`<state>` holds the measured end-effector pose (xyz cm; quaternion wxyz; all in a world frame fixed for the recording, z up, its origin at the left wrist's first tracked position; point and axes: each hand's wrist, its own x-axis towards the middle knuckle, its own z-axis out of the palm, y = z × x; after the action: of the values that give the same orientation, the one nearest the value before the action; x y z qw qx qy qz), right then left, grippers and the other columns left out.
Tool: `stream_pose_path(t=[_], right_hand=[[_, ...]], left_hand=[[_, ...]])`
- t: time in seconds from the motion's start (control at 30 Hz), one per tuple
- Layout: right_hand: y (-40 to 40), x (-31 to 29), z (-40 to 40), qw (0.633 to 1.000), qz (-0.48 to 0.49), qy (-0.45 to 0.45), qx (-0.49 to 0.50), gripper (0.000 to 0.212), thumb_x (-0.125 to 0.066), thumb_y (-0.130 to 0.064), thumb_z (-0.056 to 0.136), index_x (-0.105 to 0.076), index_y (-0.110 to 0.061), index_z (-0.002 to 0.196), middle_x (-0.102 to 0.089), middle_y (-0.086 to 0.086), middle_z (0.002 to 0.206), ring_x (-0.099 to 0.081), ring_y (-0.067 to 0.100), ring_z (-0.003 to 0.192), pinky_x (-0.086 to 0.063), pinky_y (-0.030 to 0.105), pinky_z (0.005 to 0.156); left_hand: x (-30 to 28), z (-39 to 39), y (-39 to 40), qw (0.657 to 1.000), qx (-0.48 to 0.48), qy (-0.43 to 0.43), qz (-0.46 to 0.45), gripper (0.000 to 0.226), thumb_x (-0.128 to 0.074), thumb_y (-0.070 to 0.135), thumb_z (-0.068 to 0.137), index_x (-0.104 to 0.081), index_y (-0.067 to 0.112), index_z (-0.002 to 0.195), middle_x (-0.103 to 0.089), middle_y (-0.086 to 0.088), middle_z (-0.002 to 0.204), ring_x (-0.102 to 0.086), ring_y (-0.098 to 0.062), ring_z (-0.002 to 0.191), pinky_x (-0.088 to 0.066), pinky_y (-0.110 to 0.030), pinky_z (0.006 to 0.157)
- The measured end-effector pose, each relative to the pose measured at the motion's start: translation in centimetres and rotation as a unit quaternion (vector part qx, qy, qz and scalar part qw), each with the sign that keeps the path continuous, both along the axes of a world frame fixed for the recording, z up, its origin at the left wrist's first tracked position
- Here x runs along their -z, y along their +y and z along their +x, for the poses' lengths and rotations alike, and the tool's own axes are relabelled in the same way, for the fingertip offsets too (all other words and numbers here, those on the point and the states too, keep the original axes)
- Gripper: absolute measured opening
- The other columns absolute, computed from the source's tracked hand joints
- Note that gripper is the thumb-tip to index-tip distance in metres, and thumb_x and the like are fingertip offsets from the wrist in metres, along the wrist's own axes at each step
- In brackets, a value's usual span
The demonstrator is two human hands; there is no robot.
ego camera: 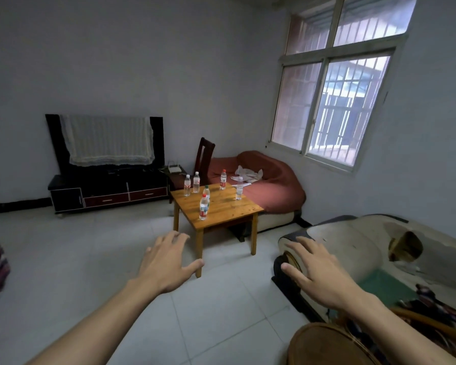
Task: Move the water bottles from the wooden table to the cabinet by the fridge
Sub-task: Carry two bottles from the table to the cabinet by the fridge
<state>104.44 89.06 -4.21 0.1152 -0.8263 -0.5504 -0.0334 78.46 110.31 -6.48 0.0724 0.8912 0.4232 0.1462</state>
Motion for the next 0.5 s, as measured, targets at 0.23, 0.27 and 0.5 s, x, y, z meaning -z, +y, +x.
stream_pose_path(t=[0.23, 0.27, 0.5], right_hand=[[10.9, 2.1, 7.6, 1.0, 0.0, 0.0, -0.01, 0.061, -0.033, -0.064, 0.094, -0.03, -0.035, 0.148, -0.028, -0.005, 0.156, -0.023, 0.017, 0.144, -0.028, 0.038, 0.113], [12.5, 2.3, 8.8, 1.0, 0.005, 0.002, -0.013, 0.061, -0.034, -0.063, 0.095, -0.03, -0.035, 0.148, -0.029, -0.005, 0.155, -0.023, 0.017, 0.144, -0.029, 0.039, 0.112], [22.8, 2.6, 20.0, 0.999, 0.014, 0.037, -0.006, 0.061, -0.036, -0.062, 0.095, -0.031, -0.033, 0.148, -0.028, -0.002, 0.156, -0.024, 0.019, 0.143, -0.032, 0.045, 0.111]], left_hand=[[2.6, 7.2, 9.5, 0.999, -0.006, 0.032, -0.019, 0.078, -0.047, 0.074, 0.083, -0.034, 0.03, 0.146, -0.034, 0.003, 0.154, -0.032, -0.019, 0.141, -0.036, -0.046, 0.112], [2.7, 8.5, 10.9, 0.999, -0.008, 0.044, -0.016, 0.078, -0.047, 0.074, 0.083, -0.034, 0.03, 0.146, -0.034, 0.002, 0.154, -0.032, -0.019, 0.14, -0.037, -0.046, 0.112], [-0.2, 18.7, 20.6, 0.998, -0.027, 0.048, 0.011, 0.068, -0.049, 0.072, 0.084, -0.04, 0.031, 0.139, -0.038, 0.005, 0.148, -0.039, -0.017, 0.134, -0.04, -0.039, 0.107]])
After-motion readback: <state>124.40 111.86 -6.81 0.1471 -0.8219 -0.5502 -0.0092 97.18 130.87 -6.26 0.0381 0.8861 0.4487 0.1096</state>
